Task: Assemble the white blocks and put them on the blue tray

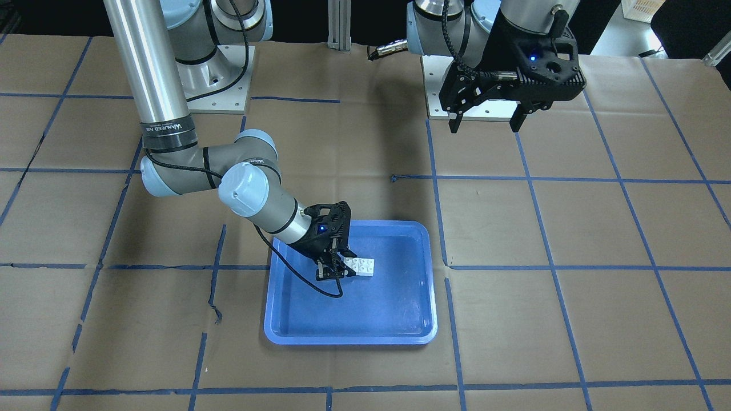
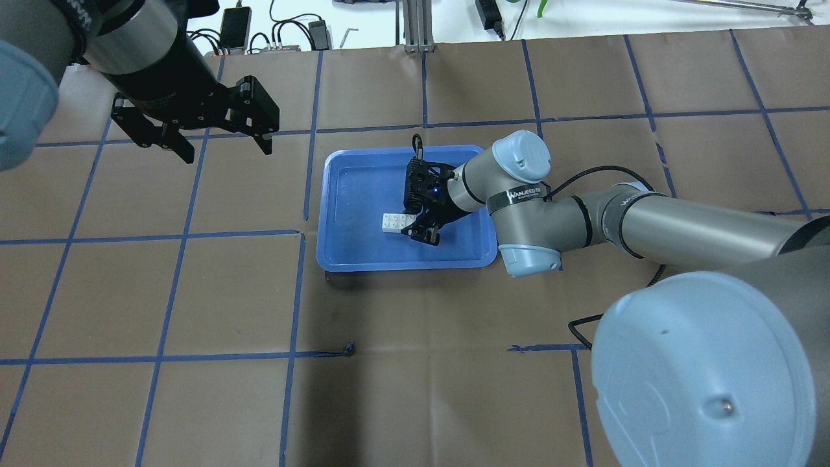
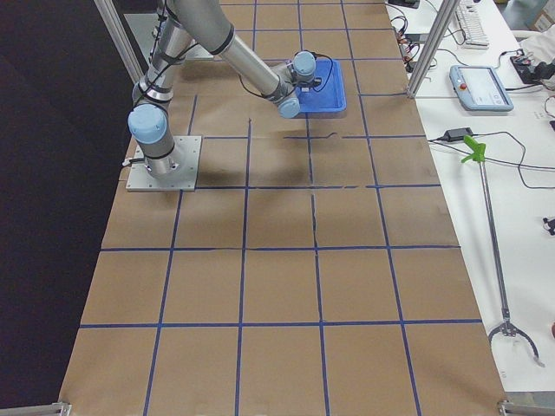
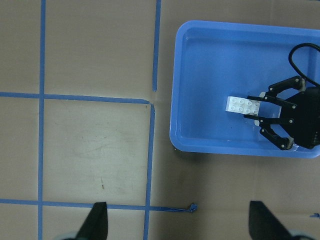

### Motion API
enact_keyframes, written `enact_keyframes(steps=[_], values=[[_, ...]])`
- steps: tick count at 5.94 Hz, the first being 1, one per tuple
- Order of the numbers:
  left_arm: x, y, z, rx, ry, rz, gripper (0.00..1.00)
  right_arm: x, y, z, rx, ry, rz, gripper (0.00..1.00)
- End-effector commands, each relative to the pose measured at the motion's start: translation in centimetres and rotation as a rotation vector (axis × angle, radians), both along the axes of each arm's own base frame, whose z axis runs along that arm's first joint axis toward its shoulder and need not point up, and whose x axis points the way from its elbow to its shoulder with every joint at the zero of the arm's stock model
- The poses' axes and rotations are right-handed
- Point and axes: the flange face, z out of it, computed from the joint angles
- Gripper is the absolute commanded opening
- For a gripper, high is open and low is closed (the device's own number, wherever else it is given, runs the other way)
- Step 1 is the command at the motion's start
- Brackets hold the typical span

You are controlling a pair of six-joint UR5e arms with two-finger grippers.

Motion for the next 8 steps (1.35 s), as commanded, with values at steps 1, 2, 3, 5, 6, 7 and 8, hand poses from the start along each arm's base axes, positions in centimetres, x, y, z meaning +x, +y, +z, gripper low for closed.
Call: enact_keyframes(steps=[1, 2, 3, 5, 6, 7, 8], values=[[0.0, 0.0, -0.1, 0.002, 0.000, 0.000, 0.99, 0.0, 0.0, 0.0, 0.001, 0.000, 0.000, 0.41], [0.0, 0.0, 0.1, -0.001, 0.000, 0.000, 0.99, 0.0, 0.0, 0.0, 0.001, -0.001, 0.000, 0.44], [0.0, -0.1, -0.2, 0.002, -0.002, 0.000, 0.99, 0.0, 0.0, 0.0, 0.001, -0.003, 0.001, 0.48], [0.0, -0.2, -0.2, 0.002, 0.000, 0.000, 0.99, 0.0, 0.0, 0.0, 0.001, -0.003, 0.001, 0.48], [0.1, -0.2, -0.2, 0.002, 0.000, 0.002, 0.99, 0.0, 0.0, 0.1, 0.001, -0.003, 0.000, 0.65], [0.0, -0.2, -0.2, 0.004, 0.000, 0.000, 0.99, 0.1, -0.6, 1.0, 0.003, -0.011, -0.031, 0.99], [0.1, -0.1, 0.0, 0.001, 0.000, 0.002, 0.99, -0.5, -2.2, 3.5, -0.024, -0.010, -0.088, 1.00]])
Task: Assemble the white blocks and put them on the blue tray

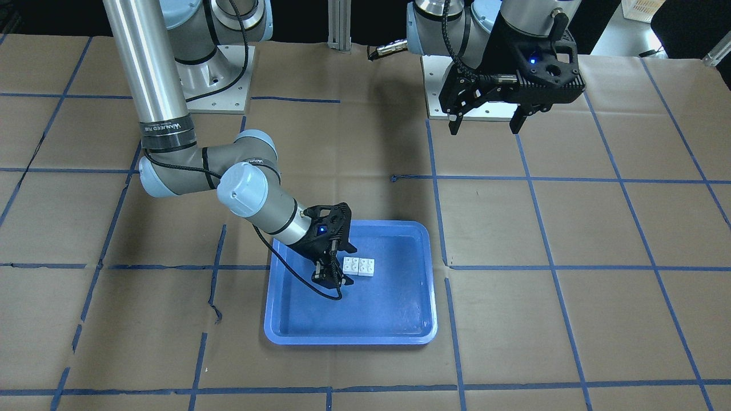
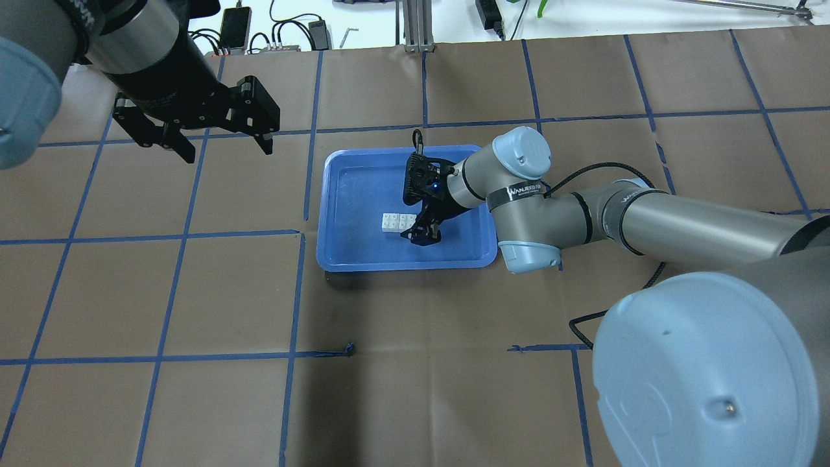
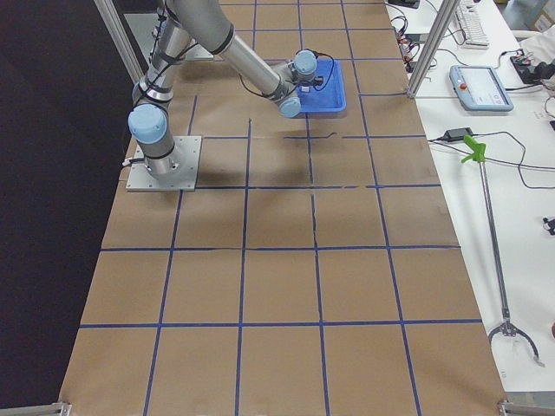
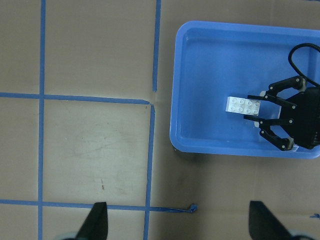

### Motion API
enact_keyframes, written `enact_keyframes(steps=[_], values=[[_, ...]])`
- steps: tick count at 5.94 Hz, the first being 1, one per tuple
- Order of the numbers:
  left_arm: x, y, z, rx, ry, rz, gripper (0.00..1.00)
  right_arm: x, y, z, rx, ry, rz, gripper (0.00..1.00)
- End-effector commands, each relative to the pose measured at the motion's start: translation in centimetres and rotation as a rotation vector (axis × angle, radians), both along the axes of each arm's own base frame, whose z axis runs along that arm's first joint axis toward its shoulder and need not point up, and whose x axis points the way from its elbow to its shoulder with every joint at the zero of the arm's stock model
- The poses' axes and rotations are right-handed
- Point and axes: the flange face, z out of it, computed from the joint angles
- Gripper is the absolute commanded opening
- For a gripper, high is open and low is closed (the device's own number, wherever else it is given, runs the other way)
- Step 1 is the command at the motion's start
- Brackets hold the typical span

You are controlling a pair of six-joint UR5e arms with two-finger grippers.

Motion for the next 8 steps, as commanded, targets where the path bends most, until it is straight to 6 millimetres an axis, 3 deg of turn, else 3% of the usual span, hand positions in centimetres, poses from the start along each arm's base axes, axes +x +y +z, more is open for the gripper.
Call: enact_keyframes(steps=[1, 2, 3, 5, 7, 8], values=[[0.0, 0.1, 0.1, -0.002, 0.000, -0.001, 0.99, -1.8, -1.9, 4.4, -0.048, 0.077, -0.124, 1.00], [0.0, 0.1, 0.1, -0.003, 0.000, -0.001, 0.99, -4.1, -2.0, 7.1, 0.021, 0.132, -0.218, 1.00], [0.0, 0.1, 0.1, -0.002, 0.000, -0.001, 0.99, -7.6, -1.4, 11.1, 0.091, 0.190, -0.370, 1.00], [0.0, 0.1, 0.1, -0.002, 0.000, -0.001, 0.99, -13.1, -1.0, 15.1, 0.189, 0.224, -0.626, 1.00], [0.0, 0.1, 0.1, -0.002, 0.000, -0.001, 0.99, -15.3, 1.5, 18.0, 0.317, 0.345, -0.806, 1.00], [0.0, 0.1, 0.1, -0.001, 0.002, -0.001, 0.99, -17.3, 2.7, 21.3, 0.423, 0.422, -1.038, 1.00]])
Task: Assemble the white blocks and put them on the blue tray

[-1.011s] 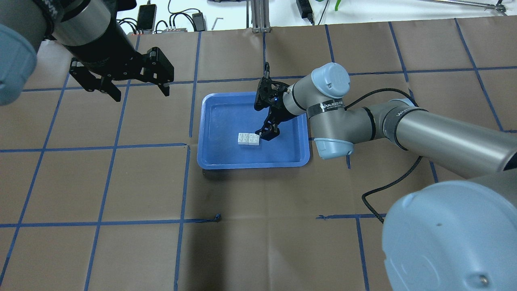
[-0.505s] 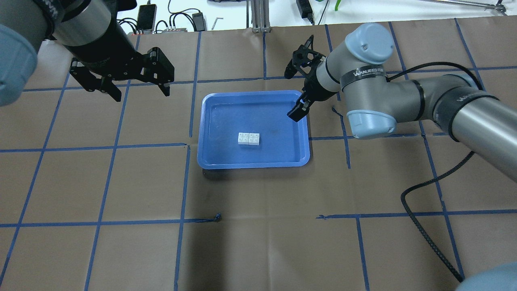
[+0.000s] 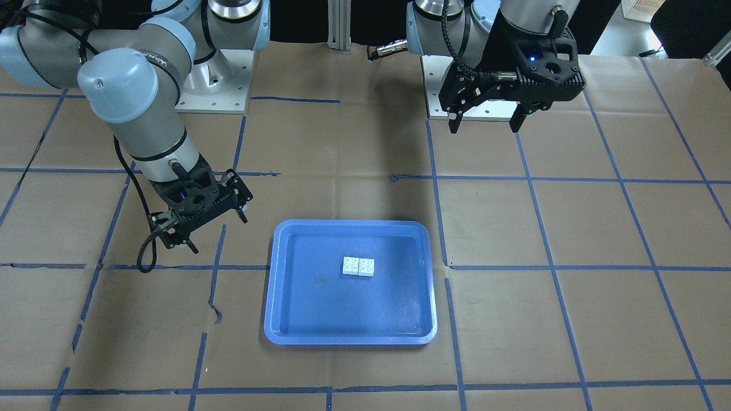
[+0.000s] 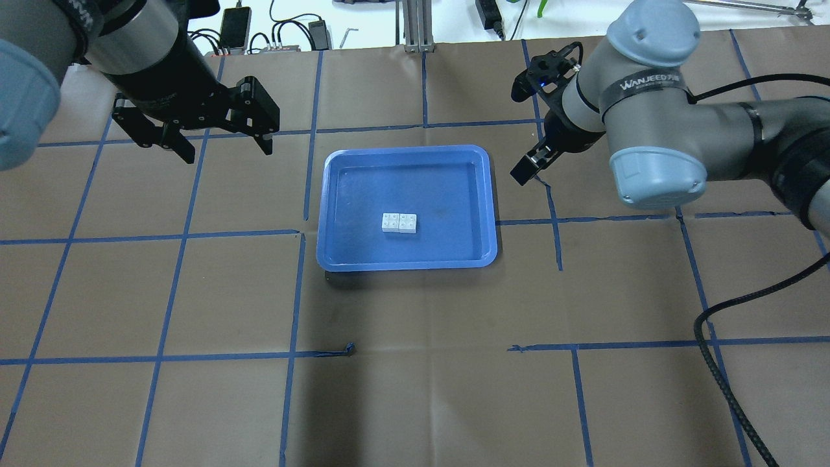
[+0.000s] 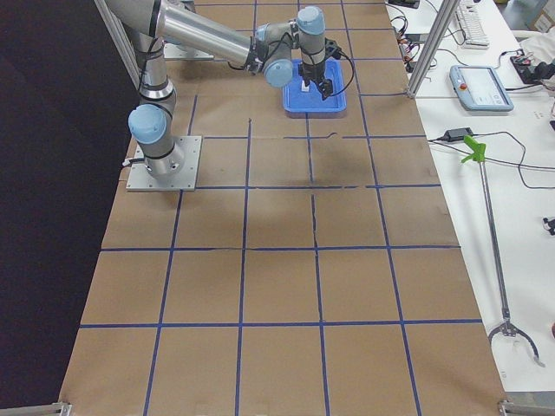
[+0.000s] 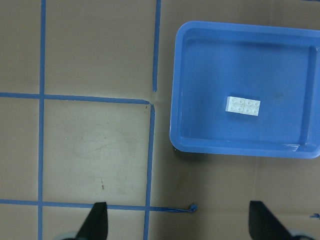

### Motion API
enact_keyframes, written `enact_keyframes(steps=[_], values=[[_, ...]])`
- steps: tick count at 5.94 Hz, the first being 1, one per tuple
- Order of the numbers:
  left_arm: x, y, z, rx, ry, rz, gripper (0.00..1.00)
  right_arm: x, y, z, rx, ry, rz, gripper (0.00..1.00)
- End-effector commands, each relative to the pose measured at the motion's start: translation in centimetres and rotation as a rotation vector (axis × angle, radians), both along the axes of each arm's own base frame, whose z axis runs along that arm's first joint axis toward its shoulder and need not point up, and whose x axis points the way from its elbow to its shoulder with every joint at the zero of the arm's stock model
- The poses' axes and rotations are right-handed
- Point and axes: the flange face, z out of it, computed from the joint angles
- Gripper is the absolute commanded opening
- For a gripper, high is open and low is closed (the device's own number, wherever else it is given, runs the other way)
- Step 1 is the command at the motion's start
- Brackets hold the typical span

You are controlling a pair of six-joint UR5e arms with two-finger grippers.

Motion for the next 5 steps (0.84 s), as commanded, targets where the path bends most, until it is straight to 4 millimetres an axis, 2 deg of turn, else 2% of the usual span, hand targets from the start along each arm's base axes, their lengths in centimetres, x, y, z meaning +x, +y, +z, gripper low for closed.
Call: enact_keyframes(steps=[1, 2, 3, 5], values=[[0.0, -0.1, 0.0, 0.000, 0.001, 0.000, 0.99, -1.7, 2.3, 6.7, 0.176, 0.075, -0.393, 1.00], [0.0, 0.0, 0.2, -0.003, 0.001, 0.000, 0.99, -1.8, 2.4, 10.3, 0.215, 0.095, -0.507, 1.00], [0.1, 0.0, 0.2, -0.005, 0.001, 0.001, 0.99, -2.0, 3.4, 14.2, 0.209, 0.110, -0.529, 1.00], [0.0, 0.0, 0.3, -0.005, 0.001, 0.000, 0.99, -2.0, 4.0, 14.8, 0.223, 0.110, -0.527, 1.00]])
